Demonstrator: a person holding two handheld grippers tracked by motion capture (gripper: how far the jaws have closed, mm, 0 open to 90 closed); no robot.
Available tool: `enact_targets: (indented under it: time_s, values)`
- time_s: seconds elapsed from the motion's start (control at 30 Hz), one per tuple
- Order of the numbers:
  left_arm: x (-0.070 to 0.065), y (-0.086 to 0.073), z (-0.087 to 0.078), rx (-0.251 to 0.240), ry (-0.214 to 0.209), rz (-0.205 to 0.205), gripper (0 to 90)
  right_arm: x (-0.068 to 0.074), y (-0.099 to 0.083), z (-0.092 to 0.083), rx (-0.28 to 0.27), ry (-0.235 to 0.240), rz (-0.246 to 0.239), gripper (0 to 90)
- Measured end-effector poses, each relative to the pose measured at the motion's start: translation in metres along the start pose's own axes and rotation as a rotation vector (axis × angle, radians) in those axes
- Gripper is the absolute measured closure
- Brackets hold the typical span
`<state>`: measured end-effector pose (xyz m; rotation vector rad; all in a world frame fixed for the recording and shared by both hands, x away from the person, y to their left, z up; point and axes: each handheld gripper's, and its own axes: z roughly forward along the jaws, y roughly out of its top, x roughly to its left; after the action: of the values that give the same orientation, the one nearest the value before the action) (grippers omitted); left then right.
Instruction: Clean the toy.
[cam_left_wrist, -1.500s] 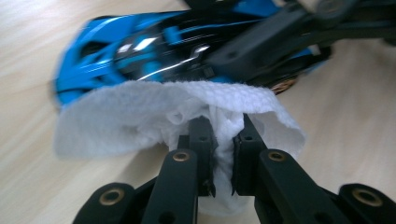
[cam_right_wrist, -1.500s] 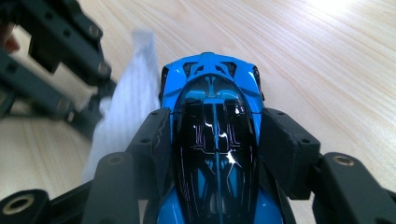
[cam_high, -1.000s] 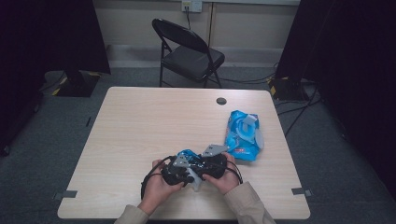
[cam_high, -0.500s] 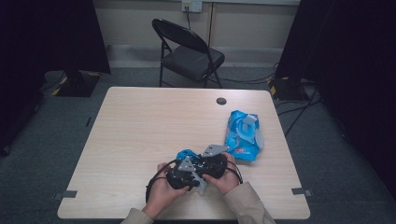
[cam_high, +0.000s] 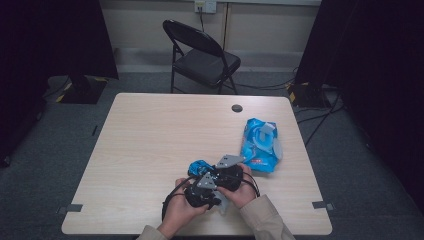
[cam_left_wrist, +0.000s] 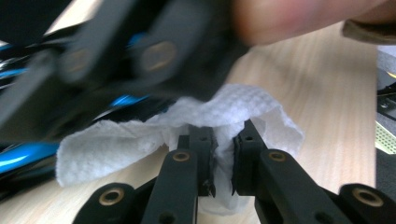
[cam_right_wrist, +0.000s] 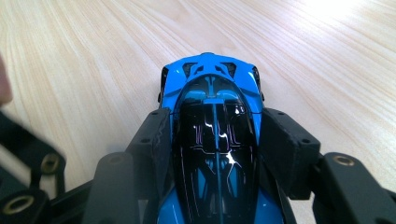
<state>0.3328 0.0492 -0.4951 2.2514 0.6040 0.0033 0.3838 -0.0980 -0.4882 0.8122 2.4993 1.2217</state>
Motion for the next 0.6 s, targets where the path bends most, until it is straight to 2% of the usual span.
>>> enact_targets:
  time_s: [0.13,0.27,0.43,0.6]
  values:
    - [-0.005,0.001,0.001,-0.004,-0.015,0.006,81.7,0.000,0.000,0.000,0.000,0.001,0.002,44.7]
    - [-0.004,-0.002,-0.007,0.004,-0.005,0.015,81.6,-0.001,0.000,0.000,-0.003,0.005,0.004,44.7]
    - [0.002,-0.008,-0.027,0.010,0.024,0.008,81.2,-0.001,0.000,0.000,-0.001,0.006,0.003,44.7]
    - [0.014,-0.017,-0.047,0.008,0.063,-0.012,81.3,-0.001,0.000,0.000,-0.001,0.005,0.002,44.7]
